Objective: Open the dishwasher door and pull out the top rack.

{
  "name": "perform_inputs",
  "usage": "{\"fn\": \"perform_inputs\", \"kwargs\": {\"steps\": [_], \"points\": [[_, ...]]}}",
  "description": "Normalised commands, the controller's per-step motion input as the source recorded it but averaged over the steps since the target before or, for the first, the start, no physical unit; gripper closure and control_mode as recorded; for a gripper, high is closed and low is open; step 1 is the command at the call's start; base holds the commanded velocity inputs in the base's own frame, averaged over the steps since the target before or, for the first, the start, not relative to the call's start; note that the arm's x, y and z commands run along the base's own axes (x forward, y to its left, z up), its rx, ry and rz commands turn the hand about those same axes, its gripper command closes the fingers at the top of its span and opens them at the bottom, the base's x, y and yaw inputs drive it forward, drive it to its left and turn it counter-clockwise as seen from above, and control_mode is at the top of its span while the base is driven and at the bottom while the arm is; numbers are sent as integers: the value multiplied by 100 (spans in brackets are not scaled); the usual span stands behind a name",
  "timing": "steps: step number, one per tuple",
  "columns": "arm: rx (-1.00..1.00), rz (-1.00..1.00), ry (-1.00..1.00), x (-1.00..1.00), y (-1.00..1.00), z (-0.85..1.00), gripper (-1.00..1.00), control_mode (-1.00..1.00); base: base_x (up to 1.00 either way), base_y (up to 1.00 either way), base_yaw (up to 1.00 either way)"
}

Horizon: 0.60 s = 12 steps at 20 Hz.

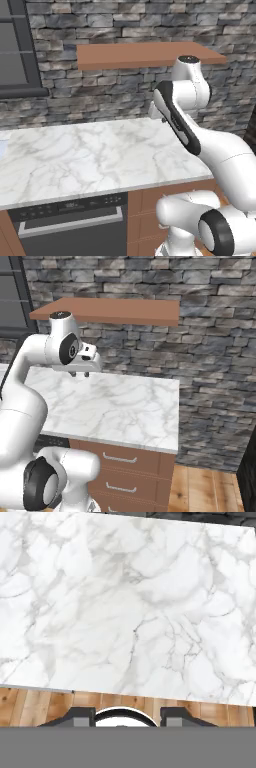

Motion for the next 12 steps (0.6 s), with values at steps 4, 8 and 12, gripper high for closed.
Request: {"fn": "perform_inputs", "kwargs": {"steps": [4, 8, 12], "points": [[-17, 7, 7, -15, 21, -31, -100, -100, 0, 0, 0], [-54, 14, 0, -89, 97, -54, -100, -100, 0, 0, 0], [-46, 23, 0, -100, 100, -61, -100, -100, 0, 0, 0]]}}
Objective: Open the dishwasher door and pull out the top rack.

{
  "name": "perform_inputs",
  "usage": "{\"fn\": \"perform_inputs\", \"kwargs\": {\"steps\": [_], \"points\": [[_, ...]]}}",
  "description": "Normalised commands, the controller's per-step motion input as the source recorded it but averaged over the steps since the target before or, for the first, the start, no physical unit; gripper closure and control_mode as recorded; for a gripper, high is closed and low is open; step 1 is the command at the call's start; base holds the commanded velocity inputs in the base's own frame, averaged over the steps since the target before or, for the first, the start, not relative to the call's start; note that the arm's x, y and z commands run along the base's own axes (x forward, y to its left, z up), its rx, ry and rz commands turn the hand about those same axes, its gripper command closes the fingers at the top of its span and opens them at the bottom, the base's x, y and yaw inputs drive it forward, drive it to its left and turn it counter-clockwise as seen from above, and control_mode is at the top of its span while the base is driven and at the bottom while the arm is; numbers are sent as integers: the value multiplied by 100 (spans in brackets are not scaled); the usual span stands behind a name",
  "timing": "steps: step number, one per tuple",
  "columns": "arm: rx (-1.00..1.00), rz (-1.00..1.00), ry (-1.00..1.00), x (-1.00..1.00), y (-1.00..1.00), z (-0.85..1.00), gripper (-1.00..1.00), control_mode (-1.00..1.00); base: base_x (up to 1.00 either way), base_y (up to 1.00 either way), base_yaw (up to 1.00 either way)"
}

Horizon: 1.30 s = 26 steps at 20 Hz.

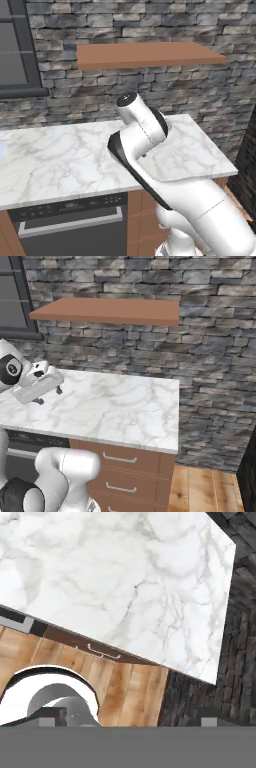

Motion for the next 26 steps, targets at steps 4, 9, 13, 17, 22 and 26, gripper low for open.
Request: {"fn": "perform_inputs", "kwargs": {"steps": [4, 9, 13, 17, 22, 26], "points": [[-31, 22, 5, -100, 95, -66, -100, -100, 0, 0, 0], [-19, 13, 26, -99, 67, -39, -100, -100, 0, 0, 0], [-25, 14, 20, -97, 58, -79, -100, -100, 0, 0, 0], [-18, 16, 10, -67, 41, -91, -100, -100, 0, 0, 0], [-9, 23, 0, -5, 2, -100, -100, -100, 0, 0, 0], [-11, 34, -8, 12, 5, -100, -100, -100, 0, 0, 0]]}}
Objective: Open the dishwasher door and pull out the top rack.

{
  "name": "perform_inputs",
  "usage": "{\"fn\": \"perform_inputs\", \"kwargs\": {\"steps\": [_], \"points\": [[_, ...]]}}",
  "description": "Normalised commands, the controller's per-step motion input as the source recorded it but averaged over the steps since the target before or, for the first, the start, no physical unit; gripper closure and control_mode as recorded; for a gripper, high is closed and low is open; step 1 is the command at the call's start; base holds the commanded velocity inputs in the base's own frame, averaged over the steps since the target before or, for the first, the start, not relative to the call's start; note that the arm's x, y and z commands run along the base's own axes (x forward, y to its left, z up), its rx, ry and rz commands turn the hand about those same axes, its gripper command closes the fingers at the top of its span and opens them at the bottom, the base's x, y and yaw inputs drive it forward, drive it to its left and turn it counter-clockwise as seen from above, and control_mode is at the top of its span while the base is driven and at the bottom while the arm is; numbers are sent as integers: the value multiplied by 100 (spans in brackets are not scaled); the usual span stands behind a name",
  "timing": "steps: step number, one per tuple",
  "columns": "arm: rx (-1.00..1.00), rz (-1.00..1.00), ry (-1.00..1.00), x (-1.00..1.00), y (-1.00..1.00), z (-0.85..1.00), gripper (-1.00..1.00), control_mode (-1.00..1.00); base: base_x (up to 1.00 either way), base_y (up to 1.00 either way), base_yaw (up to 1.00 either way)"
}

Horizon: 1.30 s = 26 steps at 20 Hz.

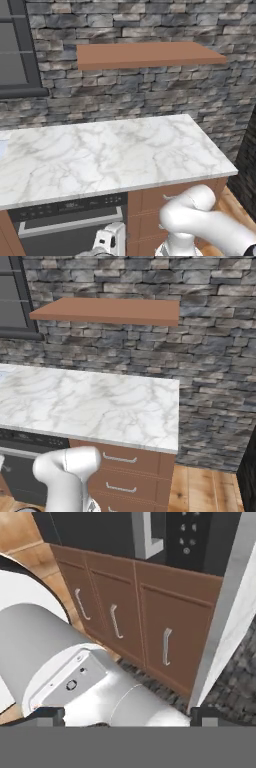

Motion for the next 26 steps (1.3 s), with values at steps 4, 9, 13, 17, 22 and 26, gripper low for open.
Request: {"fn": "perform_inputs", "kwargs": {"steps": [4, 9, 13, 17, 22, 26], "points": [[-9, 29, -15, 42, 34, -89, -100, -100, 0, 0, 0], [-9, 3, -4, 66, 67, -45, -100, -100, 0, 0, 0], [-6, 0, 0, 57, 61, -47, -100, -100, 0, 0, 0], [-1, 0, 0, 44, 45, -59, -100, -100, 0, 0, 0], [0, 0, -2, 35, 9, -36, -100, -100, 0, 0, 0], [0, 0, -3, 41, 0, -5, -100, -100, 0, 0, 0]]}}
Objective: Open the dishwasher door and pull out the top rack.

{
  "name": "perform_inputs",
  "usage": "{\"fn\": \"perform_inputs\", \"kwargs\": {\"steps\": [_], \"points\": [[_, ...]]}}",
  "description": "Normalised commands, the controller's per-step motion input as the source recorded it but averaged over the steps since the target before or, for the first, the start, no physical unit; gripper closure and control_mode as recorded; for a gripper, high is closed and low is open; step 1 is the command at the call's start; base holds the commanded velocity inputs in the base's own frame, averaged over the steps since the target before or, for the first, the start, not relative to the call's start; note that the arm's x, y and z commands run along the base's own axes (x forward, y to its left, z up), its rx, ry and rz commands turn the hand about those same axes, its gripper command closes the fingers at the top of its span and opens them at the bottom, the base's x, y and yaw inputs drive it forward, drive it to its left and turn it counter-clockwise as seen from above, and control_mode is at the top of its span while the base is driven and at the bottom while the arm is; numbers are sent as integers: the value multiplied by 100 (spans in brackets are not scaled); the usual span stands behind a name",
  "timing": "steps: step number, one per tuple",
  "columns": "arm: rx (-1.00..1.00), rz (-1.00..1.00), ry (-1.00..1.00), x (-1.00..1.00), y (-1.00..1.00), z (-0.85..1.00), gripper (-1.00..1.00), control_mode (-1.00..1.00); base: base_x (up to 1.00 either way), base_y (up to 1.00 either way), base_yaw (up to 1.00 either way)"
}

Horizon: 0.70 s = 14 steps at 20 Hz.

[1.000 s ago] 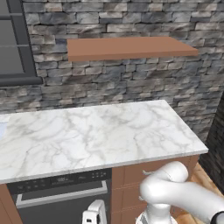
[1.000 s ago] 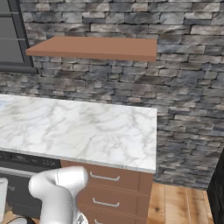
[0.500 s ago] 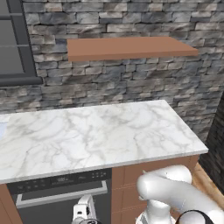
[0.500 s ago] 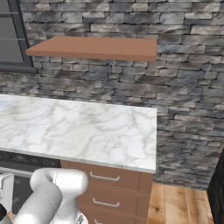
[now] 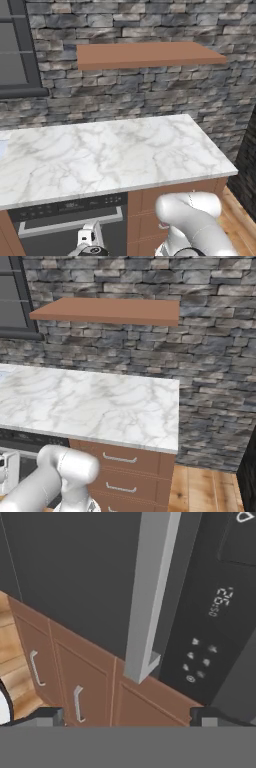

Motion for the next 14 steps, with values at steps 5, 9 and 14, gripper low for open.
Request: {"fn": "perform_inputs", "kwargs": {"steps": [5, 9, 14], "points": [[0, 2, -4, 43, 0, -5, -100, -100, 0, 0, 0], [0, 6, 0, 71, 0, -44, -100, -100, 0, 0, 0], [0, 5, 0, 82, 0, -46, -100, -100, 0, 0, 0]]}}
